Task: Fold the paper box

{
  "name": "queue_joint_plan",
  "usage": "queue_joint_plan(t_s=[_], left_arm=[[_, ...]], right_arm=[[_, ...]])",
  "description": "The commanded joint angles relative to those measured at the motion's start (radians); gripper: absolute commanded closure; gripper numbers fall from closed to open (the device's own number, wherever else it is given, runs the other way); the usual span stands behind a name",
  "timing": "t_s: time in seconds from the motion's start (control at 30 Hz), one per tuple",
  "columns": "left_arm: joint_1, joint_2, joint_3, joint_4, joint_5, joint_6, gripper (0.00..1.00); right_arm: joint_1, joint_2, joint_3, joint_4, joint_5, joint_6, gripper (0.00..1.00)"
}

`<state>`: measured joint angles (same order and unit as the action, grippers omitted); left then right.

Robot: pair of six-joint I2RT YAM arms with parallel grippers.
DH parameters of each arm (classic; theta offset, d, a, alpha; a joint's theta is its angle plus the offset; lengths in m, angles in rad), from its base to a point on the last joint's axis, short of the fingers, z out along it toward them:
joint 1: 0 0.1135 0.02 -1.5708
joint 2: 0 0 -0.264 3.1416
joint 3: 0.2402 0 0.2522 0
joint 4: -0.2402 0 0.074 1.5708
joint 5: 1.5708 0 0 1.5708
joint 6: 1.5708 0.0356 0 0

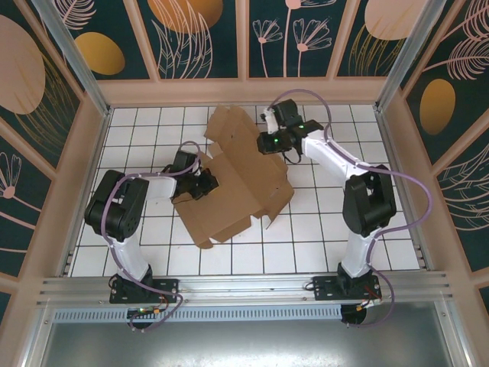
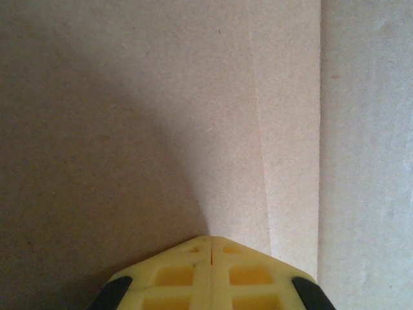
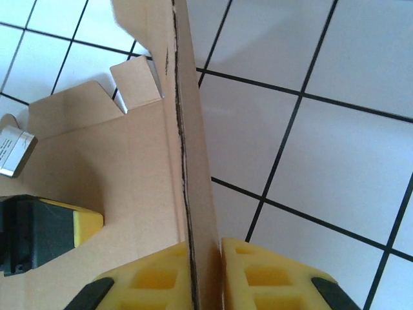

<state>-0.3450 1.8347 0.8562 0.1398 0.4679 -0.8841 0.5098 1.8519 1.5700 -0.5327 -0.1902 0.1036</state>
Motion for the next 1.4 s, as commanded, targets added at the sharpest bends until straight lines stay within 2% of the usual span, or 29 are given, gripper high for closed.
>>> queue_joint_plan(t_s=[0.0, 0.07, 0.13, 0.23, 0.3, 0.4, 0.53, 0.67, 0.77, 0.9, 1.0, 1.1, 1.23, 1.37], left_arm=[[-0.023, 0.029, -0.017, 0.046, 0.039, -0.062, 1.00], [-0.025, 0.027, -0.021, 0.076, 0.048, -0.082, 1.00], [-0.025, 0.023, -0.022, 0.090, 0.054, -0.090, 1.00], [-0.025, -0.002, -0.020, 0.099, 0.049, -0.094, 1.00], [-0.025, -0.017, -0.023, 0.121, 0.055, -0.105, 1.00], [-0.023, -0.042, -0.020, 0.145, 0.066, -0.110, 1.00], [-0.002, -0.110, -0.011, 0.145, 0.075, -0.107, 1.00], [0.080, -0.196, -0.062, 0.308, 0.147, -0.217, 0.98], [0.127, -0.211, -0.043, 0.384, 0.191, -0.269, 0.84], [0.131, -0.194, 0.008, 0.495, 0.257, -0.342, 0.69], [0.131, -0.206, 0.024, 0.545, 0.276, -0.371, 0.63], [0.130, -0.225, 0.021, 0.566, 0.276, -0.363, 0.61], [0.130, -0.225, 0.014, 0.627, 0.310, -0.369, 0.69], [0.131, -0.221, 0.029, 0.614, 0.314, -0.348, 0.71]], right_arm=[[0.091, 0.004, 0.060, -0.151, 0.191, -0.046, 0.84], [0.150, 0.022, 0.090, -0.177, 0.286, -0.074, 0.85], [0.212, 0.044, 0.099, -0.191, 0.446, -0.122, 0.86], [0.299, 0.076, 0.066, -0.158, 0.803, -0.222, 0.89], [0.342, 0.080, 0.004, -0.055, 0.991, -0.323, 0.89], [0.382, 0.048, -0.101, 0.164, 1.139, -0.483, 0.89], [0.425, -0.005, -0.238, 0.491, 1.216, -0.738, 0.90], [0.447, -0.032, -0.354, 0.815, 1.241, -0.983, 0.91], [0.453, -0.047, -0.419, 1.015, 1.237, -1.111, 0.92], [0.461, -0.047, -0.490, 1.255, 1.233, -1.278, 0.93], [0.460, -0.044, -0.492, 1.268, 1.229, -1.283, 0.93], [0.461, -0.037, -0.489, 1.264, 1.227, -1.277, 0.93], [0.461, -0.024, -0.480, 1.263, 1.227, -1.271, 0.93], [0.460, -0.014, -0.466, 1.234, 1.222, -1.251, 0.93]])
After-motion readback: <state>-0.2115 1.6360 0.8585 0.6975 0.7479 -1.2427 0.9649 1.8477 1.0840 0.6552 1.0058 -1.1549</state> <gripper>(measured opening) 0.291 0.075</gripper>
